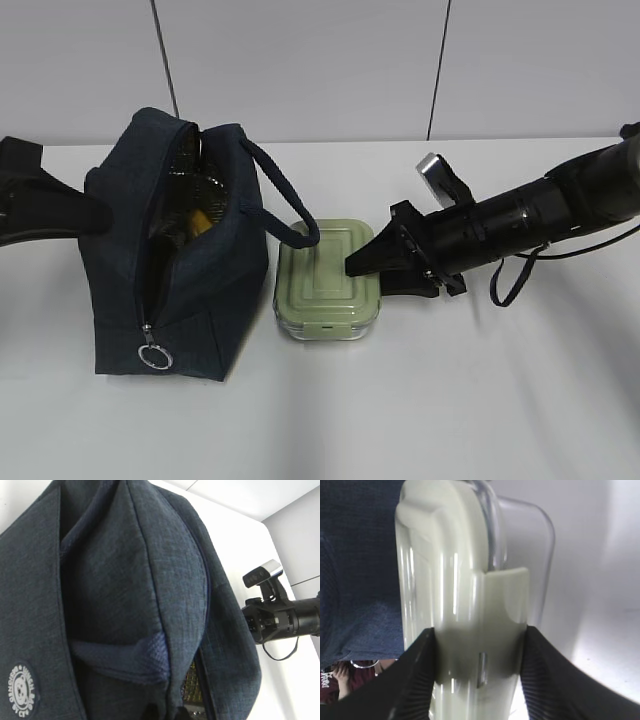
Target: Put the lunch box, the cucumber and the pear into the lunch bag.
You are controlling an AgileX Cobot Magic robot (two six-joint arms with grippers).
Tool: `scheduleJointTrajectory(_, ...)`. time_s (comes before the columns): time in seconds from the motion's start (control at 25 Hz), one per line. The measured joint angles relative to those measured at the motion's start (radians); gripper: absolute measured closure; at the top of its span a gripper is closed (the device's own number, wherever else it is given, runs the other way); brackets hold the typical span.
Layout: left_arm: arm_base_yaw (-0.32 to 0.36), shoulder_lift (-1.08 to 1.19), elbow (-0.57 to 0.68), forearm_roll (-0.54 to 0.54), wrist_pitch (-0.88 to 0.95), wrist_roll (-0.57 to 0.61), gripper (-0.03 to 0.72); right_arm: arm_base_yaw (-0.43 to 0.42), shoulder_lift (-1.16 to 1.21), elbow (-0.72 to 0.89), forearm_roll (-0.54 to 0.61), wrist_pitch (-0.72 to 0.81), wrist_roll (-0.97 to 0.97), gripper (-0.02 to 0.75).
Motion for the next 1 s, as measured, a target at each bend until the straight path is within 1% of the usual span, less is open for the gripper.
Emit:
scheduleJointTrajectory(0.16, 0.000, 0.000, 0.000, 0.000, 0.000, 0.000, 0.686, 0.000, 0.000, 0.000, 0.004, 0.033, -0.009, 0.372)
scheduleJointTrajectory(0.4, 0.000, 0.000, 0.000, 0.000, 0.000, 0.000, 0.686, -0.002, 0.000, 0.000, 0.002, 0.043, -0.011, 0.373)
scheduleJointTrajectory(0.52, 0.000, 0.000, 0.000, 0.000, 0.000, 0.000, 0.686, -0.020, 0.000, 0.000, -0.002, 0.057, -0.013, 0.373)
scheduleJointTrajectory(0.8, 0.000, 0.000, 0.000, 0.001, 0.000, 0.000, 0.686, -0.101, 0.000, 0.000, -0.013, 0.069, -0.014, 0.375)
scheduleJointTrajectory(1.0, 0.000, 0.000, 0.000, 0.001, 0.000, 0.000, 0.686, -0.107, 0.000, 0.000, -0.024, 0.069, -0.015, 0.375)
